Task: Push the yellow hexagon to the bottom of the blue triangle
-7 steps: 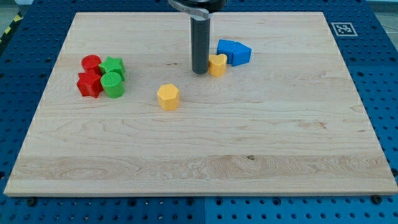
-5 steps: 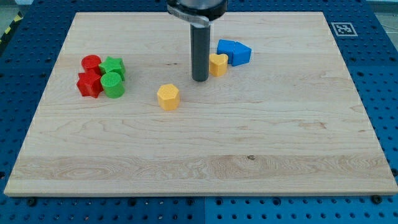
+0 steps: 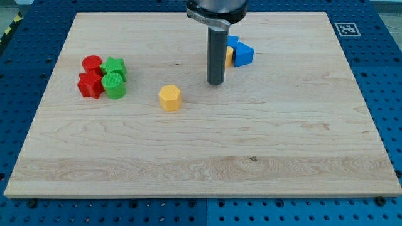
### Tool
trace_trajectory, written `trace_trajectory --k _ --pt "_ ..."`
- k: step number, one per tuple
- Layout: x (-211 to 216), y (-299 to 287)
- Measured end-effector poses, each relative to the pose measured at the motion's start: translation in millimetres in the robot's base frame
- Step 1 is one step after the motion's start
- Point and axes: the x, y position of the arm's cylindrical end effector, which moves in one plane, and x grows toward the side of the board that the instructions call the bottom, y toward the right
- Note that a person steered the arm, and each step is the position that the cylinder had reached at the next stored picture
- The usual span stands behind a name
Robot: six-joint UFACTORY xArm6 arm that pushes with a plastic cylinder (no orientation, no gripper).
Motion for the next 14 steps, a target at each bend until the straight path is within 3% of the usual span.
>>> trace_trajectory --k 2,5,9,12,14 --pt "-14.3 -55.5" --pt "-14.3 -58.0" --pt "-9.0 -147.2" --pt "65.2 -101.7" --pt "47.9 -33.8"
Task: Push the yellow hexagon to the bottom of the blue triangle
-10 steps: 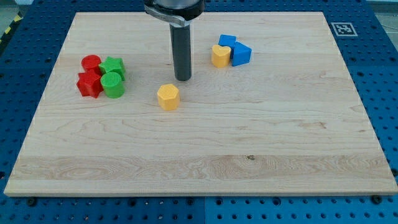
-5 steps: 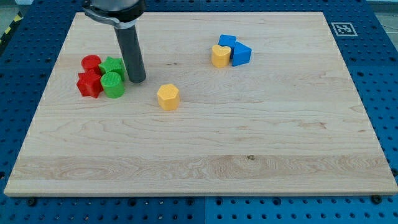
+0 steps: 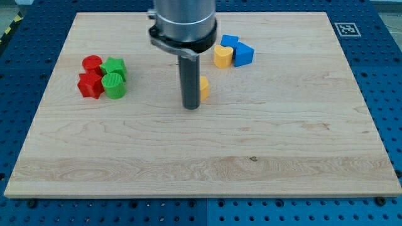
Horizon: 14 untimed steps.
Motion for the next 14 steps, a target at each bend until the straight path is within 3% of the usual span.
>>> trace_trajectory --k 3,7,8,9,11,14 --pt "-33.0 24.3" --pt "-63.3 -43.7" --pt "-85.1 -28.5" --pt "-87.9 -11.3" --pt "-51.0 -5.5" --pt "-74.6 -19.0"
